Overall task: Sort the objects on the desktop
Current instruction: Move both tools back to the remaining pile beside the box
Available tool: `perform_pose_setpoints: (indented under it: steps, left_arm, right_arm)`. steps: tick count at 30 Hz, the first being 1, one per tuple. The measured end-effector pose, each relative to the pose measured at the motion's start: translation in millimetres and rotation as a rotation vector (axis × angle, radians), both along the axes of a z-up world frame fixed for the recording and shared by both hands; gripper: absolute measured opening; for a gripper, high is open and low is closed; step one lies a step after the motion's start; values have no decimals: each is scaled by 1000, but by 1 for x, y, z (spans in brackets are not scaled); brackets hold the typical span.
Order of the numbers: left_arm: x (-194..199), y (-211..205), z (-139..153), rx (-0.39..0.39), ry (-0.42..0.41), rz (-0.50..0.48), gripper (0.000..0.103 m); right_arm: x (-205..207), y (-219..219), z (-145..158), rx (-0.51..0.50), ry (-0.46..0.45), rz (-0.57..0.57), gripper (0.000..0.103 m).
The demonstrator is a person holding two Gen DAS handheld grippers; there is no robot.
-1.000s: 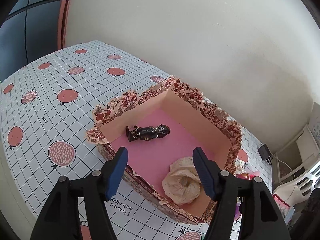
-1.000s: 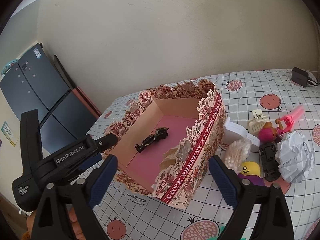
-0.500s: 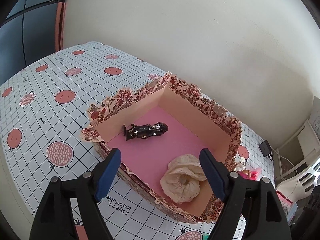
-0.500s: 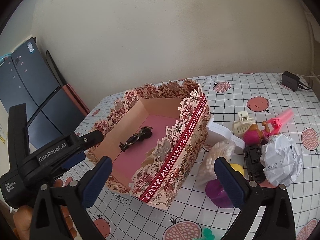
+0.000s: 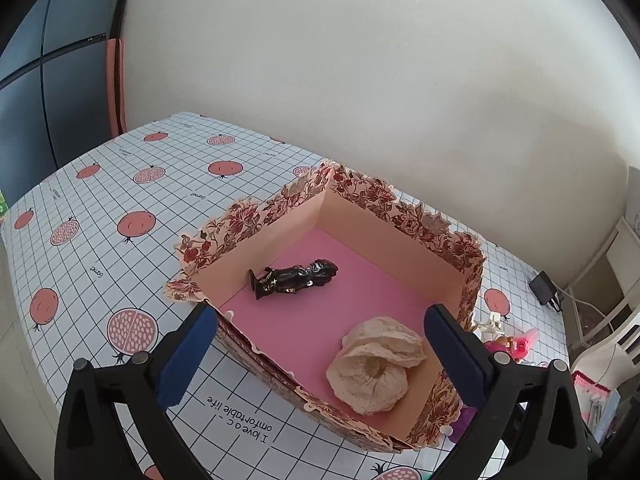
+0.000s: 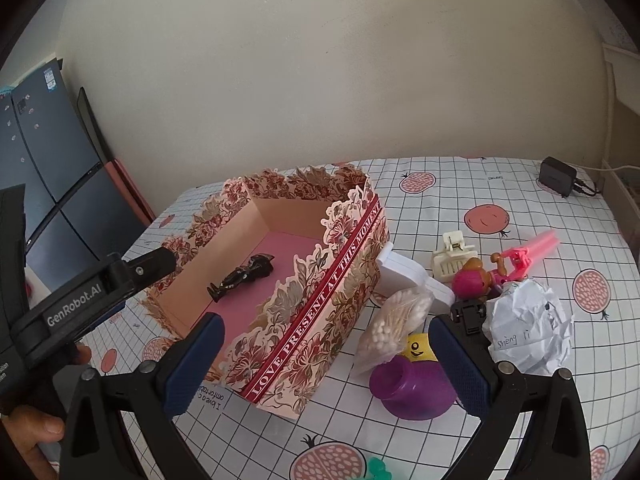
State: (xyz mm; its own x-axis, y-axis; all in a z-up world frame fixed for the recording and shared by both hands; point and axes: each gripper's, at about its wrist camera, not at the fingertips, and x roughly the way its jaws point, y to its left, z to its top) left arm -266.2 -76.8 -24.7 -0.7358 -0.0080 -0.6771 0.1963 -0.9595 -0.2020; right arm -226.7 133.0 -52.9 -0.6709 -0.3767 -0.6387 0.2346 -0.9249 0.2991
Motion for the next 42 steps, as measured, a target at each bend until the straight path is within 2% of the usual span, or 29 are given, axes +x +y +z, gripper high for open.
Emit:
perform_pose_setpoints:
  steps: [5, 8, 13, 18, 22, 28, 33, 38, 42]
  left_arm:
    - [4, 10, 9, -31, 38, -8, 103]
    - [6, 18, 12, -24, 60, -36, 103]
    - [8, 36, 13, -42, 78, -85, 103]
    - [10, 53, 14, -3, 82, -111, 103]
    - [10, 75, 12, -26, 72, -155, 103]
    - [12, 104, 14, 12, 72, -210, 103]
    - [11, 129, 2, 68, 7, -275, 103]
    - [12, 153, -7, 35, -21, -329, 103]
    - [9, 159, -17, 65, -62, -367, 103]
  right_arm:
    - [-2, 19, 8, -3, 8, -62, 103]
    - [-3, 34, 14, -19, 12, -82, 103]
    - [2, 60, 28, -11, 79, -117, 103]
    - [3, 92, 34, -31, 106, -174, 103]
    - [4, 120, 38, -83, 114, -224, 103]
    - [9, 146, 45, -37, 137, -285, 103]
    - [9, 160, 40, -45, 111, -308, 103]
    - [5, 166, 31, -39, 72, -310, 103]
    - [-1, 164, 20, -26, 33, -296, 103]
